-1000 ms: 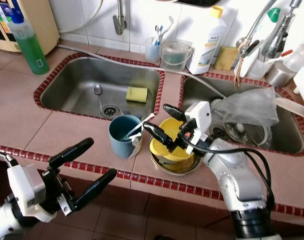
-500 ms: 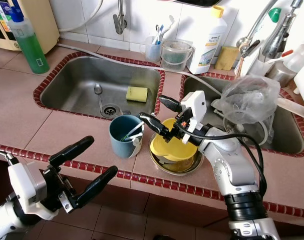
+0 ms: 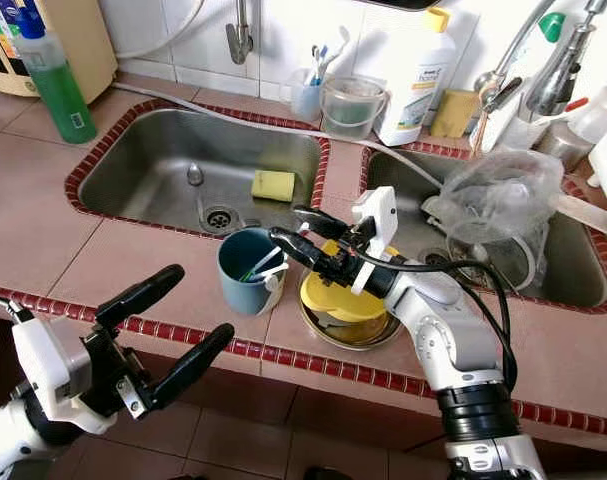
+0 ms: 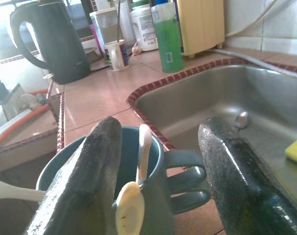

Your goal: Kitchen organization

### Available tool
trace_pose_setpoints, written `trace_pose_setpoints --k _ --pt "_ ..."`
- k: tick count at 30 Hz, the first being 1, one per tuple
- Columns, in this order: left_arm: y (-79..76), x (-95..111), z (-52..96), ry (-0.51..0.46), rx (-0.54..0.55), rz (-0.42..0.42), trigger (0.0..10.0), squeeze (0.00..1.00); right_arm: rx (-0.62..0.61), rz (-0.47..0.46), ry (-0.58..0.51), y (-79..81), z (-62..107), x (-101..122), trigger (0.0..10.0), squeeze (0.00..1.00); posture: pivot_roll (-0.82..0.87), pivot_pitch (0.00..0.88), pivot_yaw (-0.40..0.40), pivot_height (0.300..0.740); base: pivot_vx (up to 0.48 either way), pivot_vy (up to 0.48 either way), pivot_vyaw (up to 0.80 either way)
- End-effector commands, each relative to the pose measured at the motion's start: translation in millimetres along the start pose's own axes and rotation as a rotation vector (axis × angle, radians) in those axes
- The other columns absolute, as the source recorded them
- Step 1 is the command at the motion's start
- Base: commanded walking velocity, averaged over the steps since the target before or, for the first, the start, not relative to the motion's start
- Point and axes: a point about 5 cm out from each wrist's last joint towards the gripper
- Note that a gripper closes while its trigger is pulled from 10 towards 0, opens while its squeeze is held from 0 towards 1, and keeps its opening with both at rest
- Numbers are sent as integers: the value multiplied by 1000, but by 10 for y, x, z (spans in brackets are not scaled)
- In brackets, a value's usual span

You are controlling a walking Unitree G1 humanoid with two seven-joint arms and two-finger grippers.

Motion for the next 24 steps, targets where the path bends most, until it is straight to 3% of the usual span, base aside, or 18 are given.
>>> trace_pose_setpoints --k 1,24 --pt "-21 56 -15 -18 -7 -10 10000 0 23 -5 -20 25 5 52 0 0 36 176 -79 740 0 0 0" --pt "-59 61 3 -10 -20 6 10000 0 34 -22 6 45 113 68 0 0 30 177 -81 740 0 0 0"
Point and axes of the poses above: a point about 5 cm out from each wrist's last joint towards the gripper, its own z axis pointing back from the gripper into the wrist, its own x axis along the axis of the wrist's last joint, y = z × x, and after that the axes turned 3 degrees about z, right-handed
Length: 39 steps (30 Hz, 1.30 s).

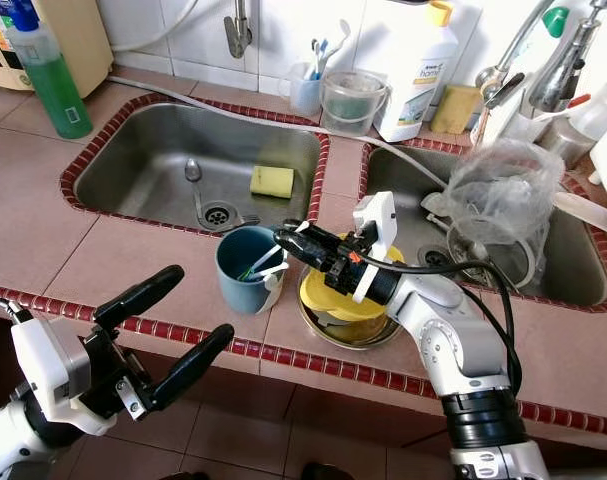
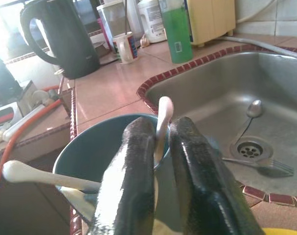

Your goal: Kitchen organization

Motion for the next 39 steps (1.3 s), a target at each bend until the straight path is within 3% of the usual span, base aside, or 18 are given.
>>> trace_pose_setpoints --k 1,17,19,20,33,39 --pt "-48 62 -13 -18 -19 -6 10000 0 -2 12 -16 -1 56 66 0 0 31 177 -82 740 0 0 0" --pt "-63 63 -18 -22 -16 -4 10000 0 23 -1 -38 10 -16 122 0 0 41 164 -92 740 0 0 0" --pt "-61 60 -17 -20 -16 -5 10000 0 28 4 -36 15 -23 131 5373 0 41 164 -92 740 0 0 0" --pt "-61 59 -17 -19 -16 -5 10000 0 32 4 -38 17 -28 141 10000 0 41 163 -93 740 0 0 0" --pt "-43 50 -30 -20 -15 -5 10000 0 52 40 -106 23 -53 436 10000 0 32 168 -90 740 0 0 0" --pt "-27 37 -32 -18 -14 -6 10000 0 96 60 -138 125 -60 609 10000 0 25 165 -86 740 0 0 0"
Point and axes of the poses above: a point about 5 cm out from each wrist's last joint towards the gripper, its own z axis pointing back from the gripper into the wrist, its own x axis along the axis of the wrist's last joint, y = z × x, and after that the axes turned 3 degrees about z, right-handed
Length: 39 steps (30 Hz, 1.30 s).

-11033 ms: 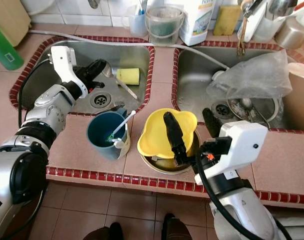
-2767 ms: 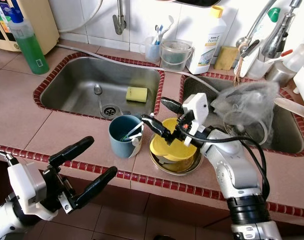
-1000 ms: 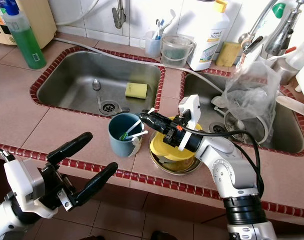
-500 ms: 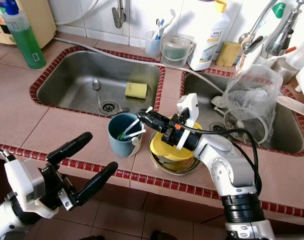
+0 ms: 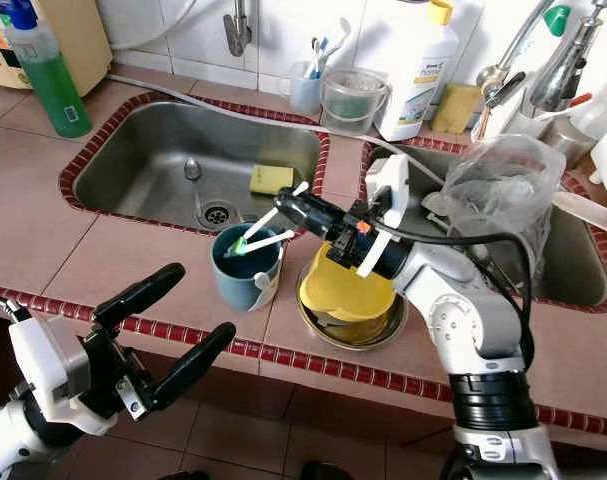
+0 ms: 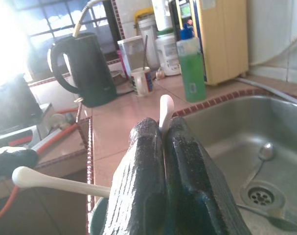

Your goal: Kitchen organization

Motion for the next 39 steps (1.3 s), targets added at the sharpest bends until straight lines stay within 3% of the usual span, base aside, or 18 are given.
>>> trace_pose_setpoints --k 1,11,20,33,39 --pt "-16 1 -10 -3 -15 2 10000 0 23 27 -33 52 -11 153 10000 0 24 166 -87 740 0 0 0" --pt "-4 -13 -12 -1 -19 2 10000 0 80 37 -57 242 -16 340 10000 0 16 165 -82 740 0 0 0" --pt "14 -20 -22 -3 -24 1 10000 0 92 43 -76 288 -3 452 10000 0 7 158 -78 740 0 0 0" --pt "60 -20 -84 -26 -25 -5 10000 0 -23 99 -140 68 -18 564 10000 0 3 132 -70 740 0 0 0" --pt "159 -50 -159 -28 10 5 10000 0 -95 126 -160 -82 -24 557 10000 0 4 121 -69 740 0 0 0"
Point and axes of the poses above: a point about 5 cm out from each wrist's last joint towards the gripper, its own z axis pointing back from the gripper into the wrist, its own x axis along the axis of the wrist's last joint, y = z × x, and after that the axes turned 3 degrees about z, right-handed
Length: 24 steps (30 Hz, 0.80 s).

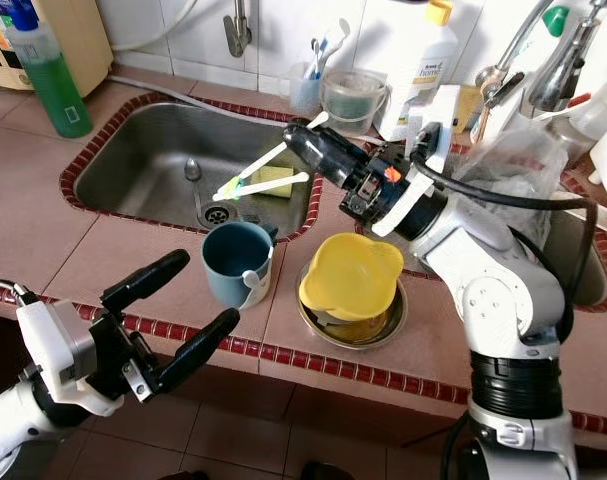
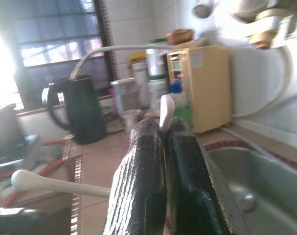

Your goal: Kitchen organization

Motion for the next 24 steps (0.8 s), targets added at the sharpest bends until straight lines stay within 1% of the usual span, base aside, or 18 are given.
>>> trace_pose_setpoints --k 1,2,6,8,10,12,14,16,17,19,24 --pt "22 -29 -6 12 15 21 10000 0 -30 32 -20 -55 20 51 10000 0 4 121 -69 740 0 0 0" --pt "80 -59 -54 41 21 7 10000 0 -63 41 -23 -120 25 26 10000 0 8 112 -71 740 0 0 0" --pt "153 -58 -111 35 17 -9 10000 0 -102 52 -26 -199 29 1 10000 0 8 104 -71 740 0 0 0" --pt "227 -51 -168 34 21 -20 10000 0 -130 62 -33 -264 28 -5 10000 0 6 99 -69 740 0 0 0" --pt "243 -47 -182 32 23 -21 10000 0 -136 66 -35 -280 26 -5 10000 0 4 96 -68 740 0 0 0" --pt "289 -21 -234 20 13 -43 10000 0 -161 76 -41 -345 24 -6 10000 0 1 92 -67 740 0 0 0" --pt "299 -2 -257 8 0 -58 10000 0 -184 76 -42 -394 27 -11 10000 0 -2 92 -65 740 0 0 0" --pt "302 15 -280 -4 -7 -55 10000 0 -213 76 -44 -453 30 -23 10000 0 -4 92 -66 740 0 0 0" --pt "302 15 -280 -4 -7 -55 10000 0 -213 76 -44 -453 30 -23 10000 0 -4 92 -66 740 0 0 0" --pt "275 39 -297 -13 -28 -54 10000 0 -251 82 -36 -526 35 -42 10000 0 -7 98 -65 740 0 0 0" --pt "221 79 -303 -25 -48 -46 10000 0 -276 88 -33 -592 18 -63 10000 0 -6 116 -63 740 0 0 0"
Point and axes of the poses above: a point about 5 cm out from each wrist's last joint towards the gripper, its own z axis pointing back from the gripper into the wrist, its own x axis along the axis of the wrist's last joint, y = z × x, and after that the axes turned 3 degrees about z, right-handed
